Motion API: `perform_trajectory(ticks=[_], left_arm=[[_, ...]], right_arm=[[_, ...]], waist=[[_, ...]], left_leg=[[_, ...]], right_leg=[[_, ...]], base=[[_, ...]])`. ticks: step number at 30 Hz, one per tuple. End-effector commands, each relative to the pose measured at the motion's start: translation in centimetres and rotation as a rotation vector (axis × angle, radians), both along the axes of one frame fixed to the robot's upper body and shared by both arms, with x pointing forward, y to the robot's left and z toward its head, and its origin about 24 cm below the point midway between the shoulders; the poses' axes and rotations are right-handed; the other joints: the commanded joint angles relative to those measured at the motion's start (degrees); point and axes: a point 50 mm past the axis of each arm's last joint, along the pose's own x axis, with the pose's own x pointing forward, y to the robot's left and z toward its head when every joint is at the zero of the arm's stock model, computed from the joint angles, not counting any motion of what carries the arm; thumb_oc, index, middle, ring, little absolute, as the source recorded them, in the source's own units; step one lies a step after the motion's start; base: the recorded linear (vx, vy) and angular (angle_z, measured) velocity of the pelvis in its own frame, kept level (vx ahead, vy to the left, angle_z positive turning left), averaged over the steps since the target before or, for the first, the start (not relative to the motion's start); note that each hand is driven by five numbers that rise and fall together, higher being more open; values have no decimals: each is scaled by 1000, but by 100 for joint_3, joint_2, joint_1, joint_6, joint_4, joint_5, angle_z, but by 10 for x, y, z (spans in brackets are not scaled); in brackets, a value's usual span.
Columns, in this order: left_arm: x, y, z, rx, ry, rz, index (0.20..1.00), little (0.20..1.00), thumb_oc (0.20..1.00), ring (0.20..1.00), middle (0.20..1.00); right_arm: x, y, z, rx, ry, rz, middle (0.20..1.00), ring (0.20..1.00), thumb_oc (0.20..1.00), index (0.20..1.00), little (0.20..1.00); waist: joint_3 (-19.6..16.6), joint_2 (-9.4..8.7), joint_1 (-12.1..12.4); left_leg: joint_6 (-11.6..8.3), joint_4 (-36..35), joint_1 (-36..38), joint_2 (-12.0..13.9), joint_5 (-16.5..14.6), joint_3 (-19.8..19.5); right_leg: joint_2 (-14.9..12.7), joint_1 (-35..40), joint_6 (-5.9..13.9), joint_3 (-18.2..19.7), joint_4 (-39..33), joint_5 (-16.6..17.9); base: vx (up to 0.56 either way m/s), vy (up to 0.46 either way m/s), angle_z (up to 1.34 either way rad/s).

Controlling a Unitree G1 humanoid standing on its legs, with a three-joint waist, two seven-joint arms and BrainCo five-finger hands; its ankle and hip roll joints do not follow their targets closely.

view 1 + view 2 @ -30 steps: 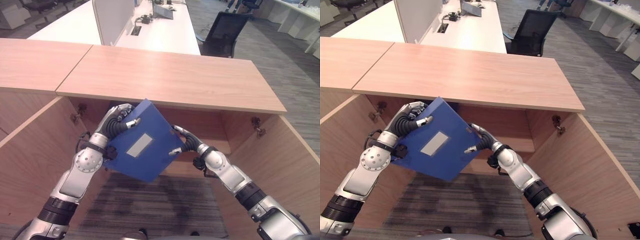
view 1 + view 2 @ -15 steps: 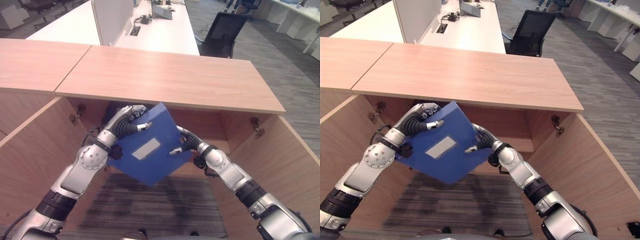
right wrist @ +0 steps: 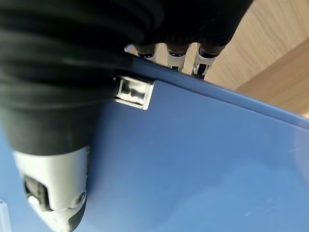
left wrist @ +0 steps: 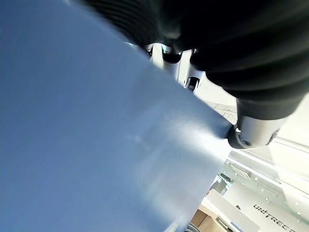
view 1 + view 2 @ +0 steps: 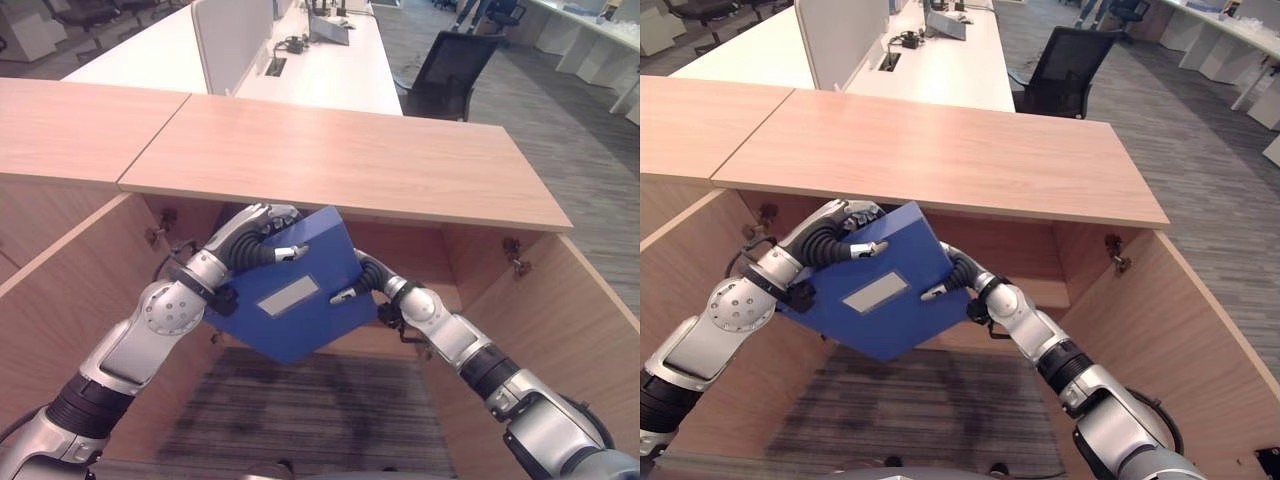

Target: Put the empty folder in the office cabinet

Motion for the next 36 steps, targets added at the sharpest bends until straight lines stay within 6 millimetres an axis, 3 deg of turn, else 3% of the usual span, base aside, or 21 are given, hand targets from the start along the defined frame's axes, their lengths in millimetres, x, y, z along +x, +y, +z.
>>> perform_trajectory(ticks=[1,2,4,10,22,23,25,36], left_arm=[[-24,-52,62,-184,-266,-348,200,200,200,200,200],[-25,-56,65,-196,-281,-368,200,200,200,200,200],[-24,-67,70,-211,-322,-403,200,200,200,200,200],[-22,-79,70,-194,-332,-438,200,200,200,200,200],[-5,-78,50,-192,-190,-395,200,200,200,200,200],[0,-75,41,-214,-128,-377,388,388,388,388,388],[3,-70,34,-239,-73,-353,1000,1000,1000,1000,1000],[24,-35,-24,-434,237,-129,1000,1000,1000,1000,1000]], right_arm=[[-15,62,17,167,71,294,313,313,313,313,313],[-20,69,16,223,120,327,200,200,200,200,200],[-35,86,15,342,242,425,200,200,200,200,200],[-47,98,12,477,370,489,200,200,200,200,200],[-56,95,-23,751,603,293,200,200,200,200,200],[-56,93,-27,795,628,250,200,200,200,200,200],[-56,90,-31,844,649,201,200,200,200,200,200],[-59,64,-63,979,755,-51,200,200,200,200,200]], waist=[[-334,-204,200],[-333,-194,217],[-342,-237,255],[-348,-233,274],[-358,-144,255],[-347,-123,236],[-344,-113,226],[-299,-77,145]], left_leg=[[222,6,-166,-356,-589,-532],[206,6,-146,-333,-611,-535],[206,6,-193,-354,-560,-556],[205,6,-238,-357,-536,-580],[208,6,-275,-372,-509,-610],[212,6,-273,-375,-511,-606],[213,6,-270,-378,-516,-592],[236,6,-252,-419,-533,-578]], right_leg=[[-680,-259,528,-467,140,823],[-666,-234,528,-486,149,800],[-694,-262,528,-517,152,825],[-703,-305,528,-546,166,826],[-704,-325,528,-584,197,845],[-705,-332,528,-566,199,846],[-708,-335,528,-569,204,855],[-724,-340,528,-511,252,915]], base=[[0,0,0],[0,0,0],[0,0,0],[-2,-1,1],[0,0,0],[0,0,0],[0,0,0],[-2,6,0]])
